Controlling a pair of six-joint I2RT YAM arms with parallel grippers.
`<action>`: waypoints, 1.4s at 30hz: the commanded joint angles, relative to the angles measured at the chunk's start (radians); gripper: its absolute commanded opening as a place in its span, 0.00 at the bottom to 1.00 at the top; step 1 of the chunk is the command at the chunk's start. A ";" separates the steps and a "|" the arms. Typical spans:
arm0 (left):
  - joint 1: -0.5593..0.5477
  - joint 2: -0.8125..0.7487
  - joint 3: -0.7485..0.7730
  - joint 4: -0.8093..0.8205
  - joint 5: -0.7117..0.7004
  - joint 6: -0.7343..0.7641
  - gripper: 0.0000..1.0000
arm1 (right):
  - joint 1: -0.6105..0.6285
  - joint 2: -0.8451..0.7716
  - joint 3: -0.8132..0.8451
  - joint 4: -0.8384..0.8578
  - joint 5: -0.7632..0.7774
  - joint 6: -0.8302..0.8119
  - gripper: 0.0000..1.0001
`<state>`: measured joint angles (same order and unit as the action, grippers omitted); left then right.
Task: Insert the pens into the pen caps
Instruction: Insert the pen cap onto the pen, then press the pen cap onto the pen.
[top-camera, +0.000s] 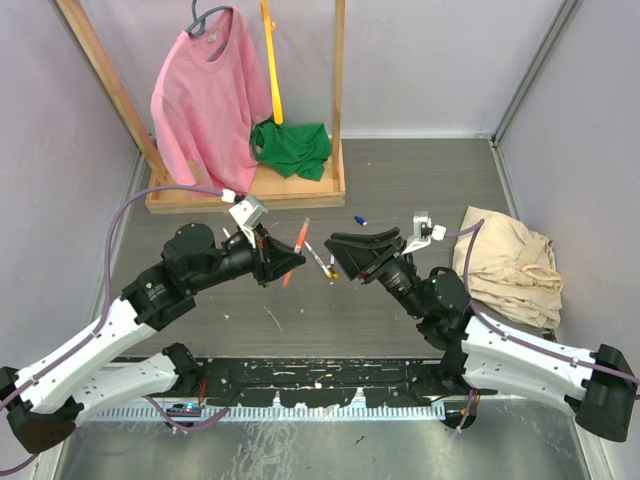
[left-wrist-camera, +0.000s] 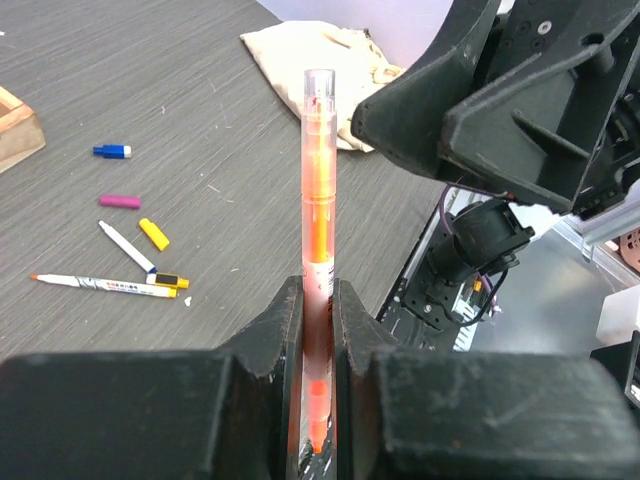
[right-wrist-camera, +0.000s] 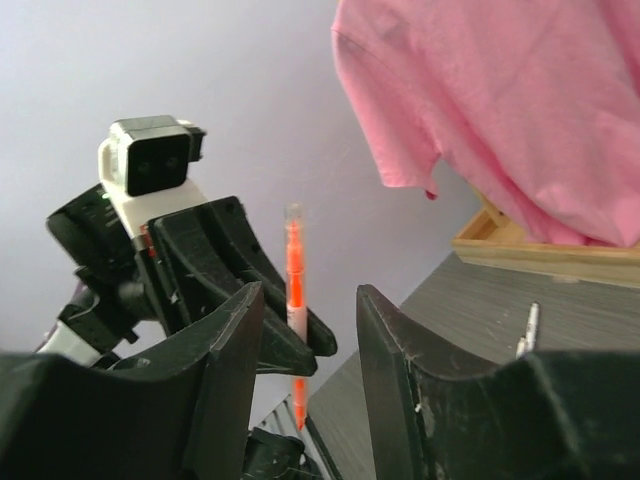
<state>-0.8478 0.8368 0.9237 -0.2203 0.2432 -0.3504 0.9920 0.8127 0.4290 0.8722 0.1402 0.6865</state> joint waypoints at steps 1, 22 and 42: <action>0.004 -0.019 0.033 -0.008 -0.007 0.022 0.00 | 0.003 -0.049 0.142 -0.320 0.120 -0.059 0.48; 0.004 -0.025 0.018 -0.033 0.032 -0.001 0.00 | 0.003 0.191 0.471 -0.551 -0.028 -0.021 0.49; 0.003 -0.019 0.028 -0.046 -0.009 -0.012 0.00 | 0.003 0.227 0.381 -0.496 -0.090 0.016 0.02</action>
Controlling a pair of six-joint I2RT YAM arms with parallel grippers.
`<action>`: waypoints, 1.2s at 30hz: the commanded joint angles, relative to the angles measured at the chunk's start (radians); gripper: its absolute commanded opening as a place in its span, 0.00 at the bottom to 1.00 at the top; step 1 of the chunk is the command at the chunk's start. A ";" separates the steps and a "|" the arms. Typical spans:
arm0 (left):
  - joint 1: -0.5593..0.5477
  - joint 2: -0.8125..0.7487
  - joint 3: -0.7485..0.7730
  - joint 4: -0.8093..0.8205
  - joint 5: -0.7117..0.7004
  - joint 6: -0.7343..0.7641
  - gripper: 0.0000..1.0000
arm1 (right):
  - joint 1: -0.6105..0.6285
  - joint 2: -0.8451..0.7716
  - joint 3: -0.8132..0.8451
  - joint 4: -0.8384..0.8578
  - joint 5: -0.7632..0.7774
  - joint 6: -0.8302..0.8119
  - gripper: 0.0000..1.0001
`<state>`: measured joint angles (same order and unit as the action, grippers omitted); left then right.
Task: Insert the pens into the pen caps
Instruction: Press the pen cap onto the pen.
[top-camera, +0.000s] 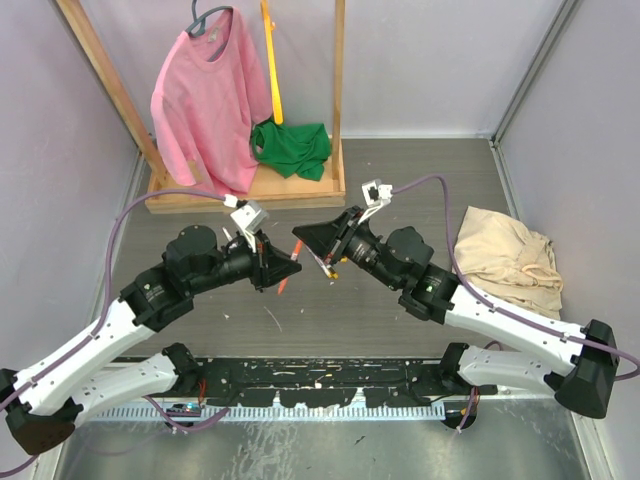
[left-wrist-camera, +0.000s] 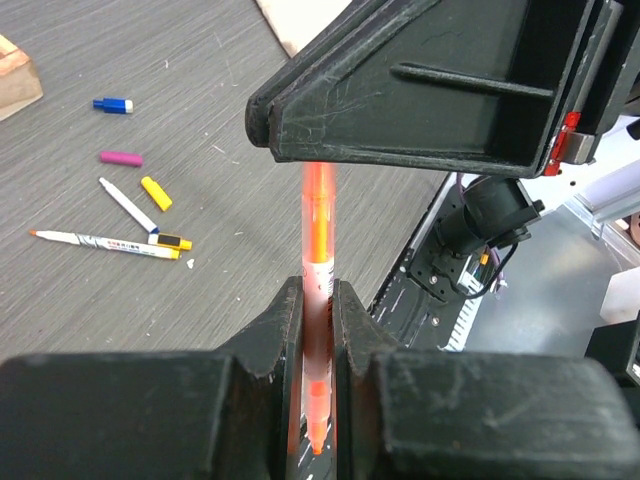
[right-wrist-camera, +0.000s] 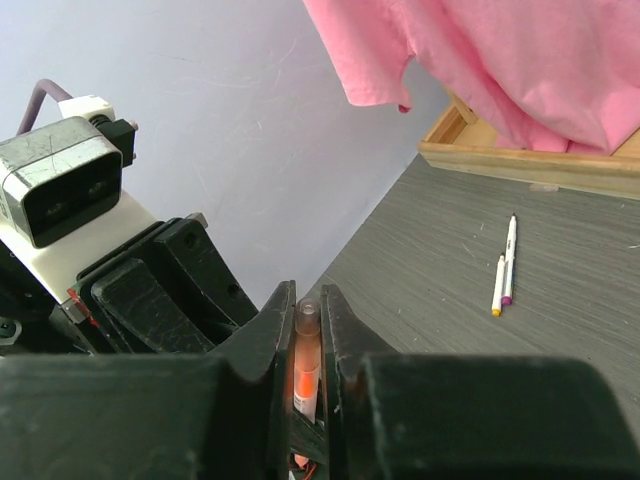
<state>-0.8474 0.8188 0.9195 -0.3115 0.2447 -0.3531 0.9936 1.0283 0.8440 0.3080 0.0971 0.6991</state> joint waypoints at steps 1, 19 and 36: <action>0.003 0.003 0.042 0.044 -0.023 -0.010 0.00 | 0.002 0.011 -0.061 0.105 -0.058 0.008 0.00; 0.003 0.053 0.198 0.107 -0.139 -0.041 0.00 | 0.236 0.106 -0.284 0.205 0.065 0.094 0.00; 0.004 0.035 0.258 0.103 -0.190 -0.029 0.00 | 0.550 0.281 -0.342 0.231 0.357 0.243 0.00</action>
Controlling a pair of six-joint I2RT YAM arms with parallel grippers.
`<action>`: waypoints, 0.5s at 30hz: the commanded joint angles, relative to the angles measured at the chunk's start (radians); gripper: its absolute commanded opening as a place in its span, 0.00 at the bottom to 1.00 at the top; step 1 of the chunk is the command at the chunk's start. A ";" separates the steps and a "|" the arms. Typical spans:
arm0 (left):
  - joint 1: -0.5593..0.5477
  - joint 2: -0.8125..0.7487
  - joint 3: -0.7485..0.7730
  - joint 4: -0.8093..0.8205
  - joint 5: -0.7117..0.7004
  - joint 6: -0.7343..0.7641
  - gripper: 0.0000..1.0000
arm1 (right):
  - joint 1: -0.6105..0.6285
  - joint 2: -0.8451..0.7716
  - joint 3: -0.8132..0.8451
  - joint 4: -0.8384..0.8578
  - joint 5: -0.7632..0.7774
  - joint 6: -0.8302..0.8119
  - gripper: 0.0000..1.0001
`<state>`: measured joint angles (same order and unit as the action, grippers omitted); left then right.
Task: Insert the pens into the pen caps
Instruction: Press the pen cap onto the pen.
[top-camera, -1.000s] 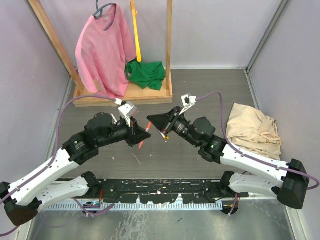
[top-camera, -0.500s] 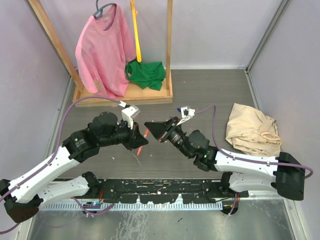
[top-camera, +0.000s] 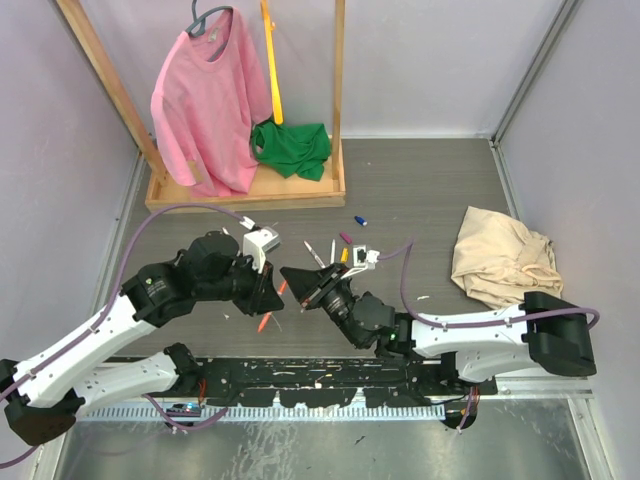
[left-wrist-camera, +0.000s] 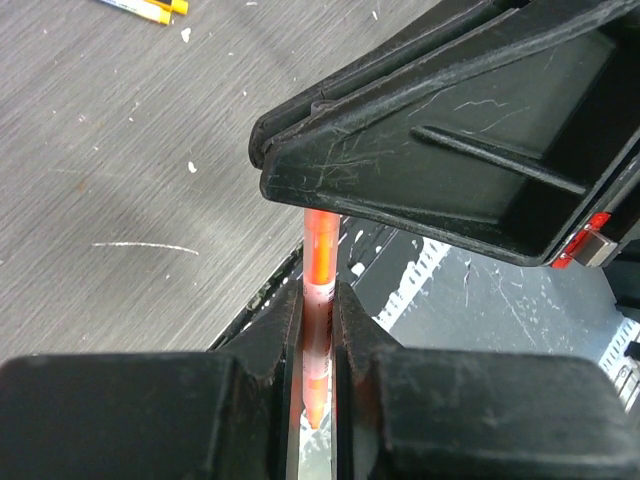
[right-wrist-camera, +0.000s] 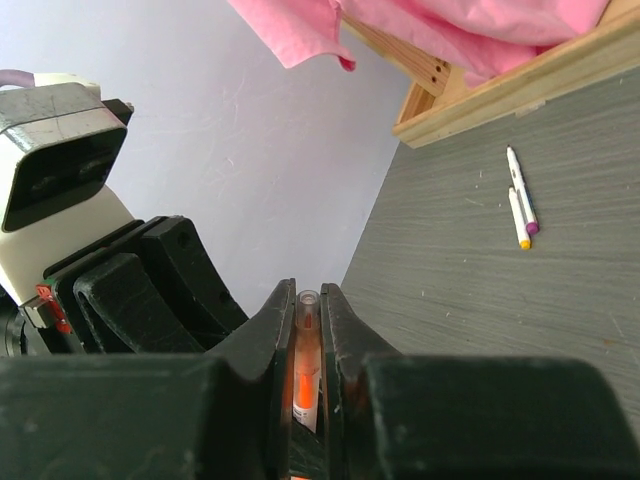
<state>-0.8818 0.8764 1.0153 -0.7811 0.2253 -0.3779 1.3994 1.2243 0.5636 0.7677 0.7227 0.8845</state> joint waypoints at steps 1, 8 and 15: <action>0.037 -0.022 0.162 0.574 -0.169 -0.004 0.00 | 0.144 0.086 -0.057 -0.228 -0.270 0.055 0.00; 0.037 -0.033 0.155 0.542 -0.147 0.018 0.00 | 0.125 0.030 0.044 -0.335 -0.238 -0.074 0.00; 0.037 -0.037 0.142 0.504 -0.088 0.043 0.00 | 0.021 -0.086 0.188 -0.420 -0.214 -0.251 0.05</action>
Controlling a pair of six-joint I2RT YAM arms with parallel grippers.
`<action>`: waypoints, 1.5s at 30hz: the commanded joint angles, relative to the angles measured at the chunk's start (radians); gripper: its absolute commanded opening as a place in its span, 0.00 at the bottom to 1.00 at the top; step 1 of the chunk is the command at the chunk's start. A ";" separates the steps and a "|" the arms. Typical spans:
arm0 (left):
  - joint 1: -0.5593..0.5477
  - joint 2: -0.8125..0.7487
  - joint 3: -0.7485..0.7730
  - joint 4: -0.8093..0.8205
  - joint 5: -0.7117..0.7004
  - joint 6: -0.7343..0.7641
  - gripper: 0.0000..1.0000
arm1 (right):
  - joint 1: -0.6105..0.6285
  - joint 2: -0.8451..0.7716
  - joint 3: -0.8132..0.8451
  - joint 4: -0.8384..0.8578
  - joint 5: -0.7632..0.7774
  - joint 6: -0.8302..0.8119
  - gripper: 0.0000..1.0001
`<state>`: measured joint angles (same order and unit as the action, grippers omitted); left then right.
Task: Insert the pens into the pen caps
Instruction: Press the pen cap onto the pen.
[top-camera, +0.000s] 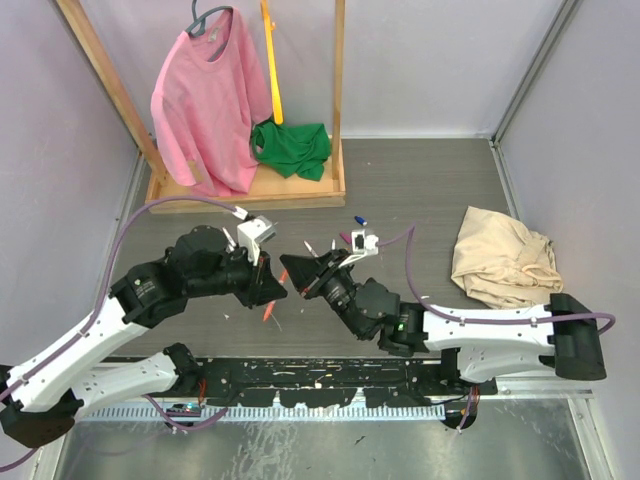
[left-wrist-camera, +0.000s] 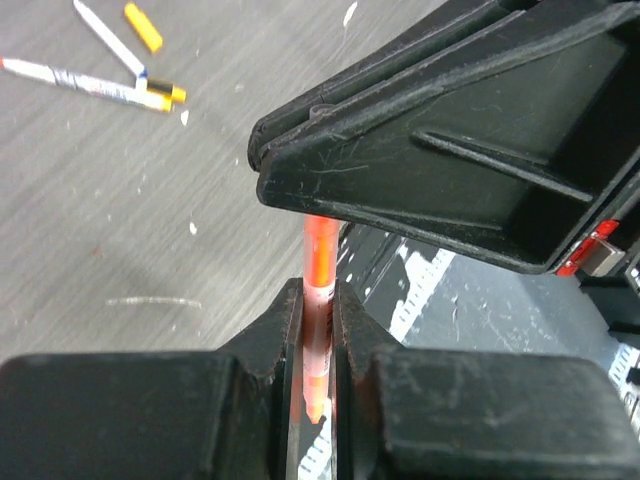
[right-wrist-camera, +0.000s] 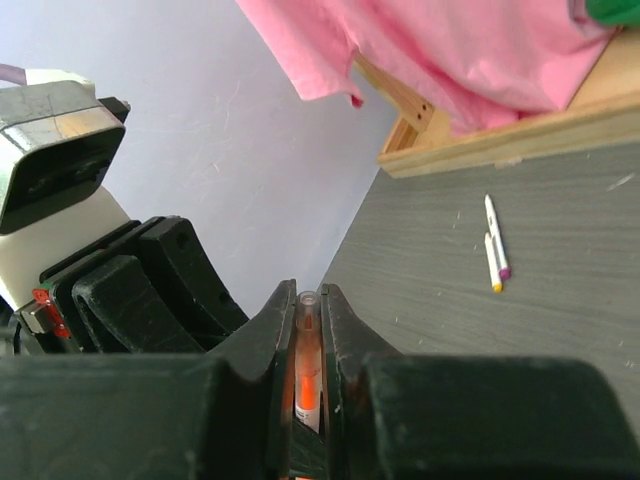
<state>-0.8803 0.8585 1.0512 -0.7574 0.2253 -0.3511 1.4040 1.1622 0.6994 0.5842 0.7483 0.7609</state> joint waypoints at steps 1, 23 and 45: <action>0.035 -0.022 0.103 0.480 -0.083 0.018 0.00 | 0.005 -0.036 0.087 -0.253 -0.230 -0.155 0.09; 0.036 -0.039 0.079 0.412 -0.071 0.067 0.00 | -0.018 -0.167 0.177 -0.298 -0.116 -0.338 0.35; 0.036 0.003 0.042 0.354 0.121 0.070 0.00 | -0.019 -0.191 0.288 -0.228 -0.011 -0.456 0.47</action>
<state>-0.8486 0.8604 1.0946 -0.4316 0.2905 -0.2974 1.3800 0.9607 0.9146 0.2737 0.7010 0.3401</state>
